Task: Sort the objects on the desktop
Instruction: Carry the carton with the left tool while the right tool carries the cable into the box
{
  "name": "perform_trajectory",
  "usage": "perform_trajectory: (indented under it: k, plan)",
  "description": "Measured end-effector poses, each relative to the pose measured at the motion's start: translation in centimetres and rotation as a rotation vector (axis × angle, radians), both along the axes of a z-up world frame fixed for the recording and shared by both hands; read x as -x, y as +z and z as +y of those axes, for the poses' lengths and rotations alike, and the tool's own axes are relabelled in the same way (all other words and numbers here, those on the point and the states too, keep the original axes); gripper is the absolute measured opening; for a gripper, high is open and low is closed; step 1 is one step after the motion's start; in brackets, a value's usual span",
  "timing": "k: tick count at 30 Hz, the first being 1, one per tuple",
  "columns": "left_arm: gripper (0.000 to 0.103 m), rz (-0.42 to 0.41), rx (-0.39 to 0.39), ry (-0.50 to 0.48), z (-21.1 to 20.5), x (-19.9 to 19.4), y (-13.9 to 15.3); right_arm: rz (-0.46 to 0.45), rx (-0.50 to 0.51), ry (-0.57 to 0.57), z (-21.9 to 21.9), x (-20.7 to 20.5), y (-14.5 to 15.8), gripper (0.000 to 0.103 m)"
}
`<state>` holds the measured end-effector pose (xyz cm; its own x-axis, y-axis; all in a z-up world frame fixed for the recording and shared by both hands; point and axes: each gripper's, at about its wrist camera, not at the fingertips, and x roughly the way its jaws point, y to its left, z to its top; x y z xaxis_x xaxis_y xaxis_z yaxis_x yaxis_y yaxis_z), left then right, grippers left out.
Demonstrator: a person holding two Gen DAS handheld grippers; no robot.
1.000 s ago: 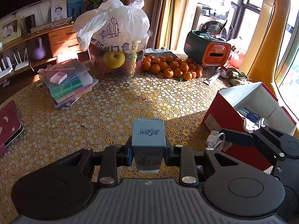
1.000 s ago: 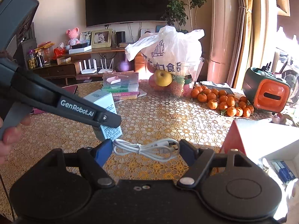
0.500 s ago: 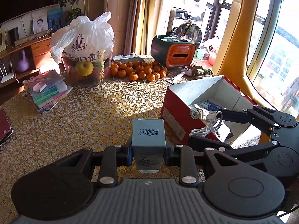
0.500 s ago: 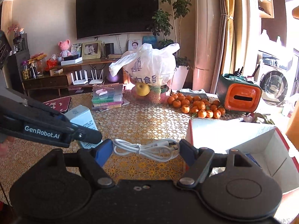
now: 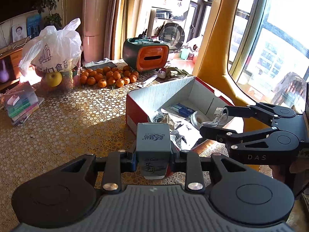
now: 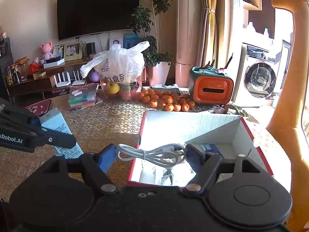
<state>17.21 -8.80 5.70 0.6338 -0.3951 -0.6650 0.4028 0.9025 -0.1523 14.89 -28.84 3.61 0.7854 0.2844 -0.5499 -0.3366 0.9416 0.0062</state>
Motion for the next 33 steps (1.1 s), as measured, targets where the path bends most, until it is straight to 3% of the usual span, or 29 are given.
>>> perform_trajectory:
  k: [12, 20, 33]
  plan:
    - [0.029, 0.001, -0.012, -0.107, -6.8, -1.3, 0.4, -0.001, 0.055, -0.076, -5.4, -1.1, -0.2, 0.077]
    - [0.029, 0.045, -0.011, -0.148, -10.4, -3.7, -1.1, 0.027, 0.080, -0.104, -7.9, -3.3, -1.4, 0.077]
    - [0.029, 0.137, 0.025, -0.081, -13.1, -9.3, -3.5, 0.111, 0.047, -0.143, -9.7, -8.1, -3.3, 0.077]
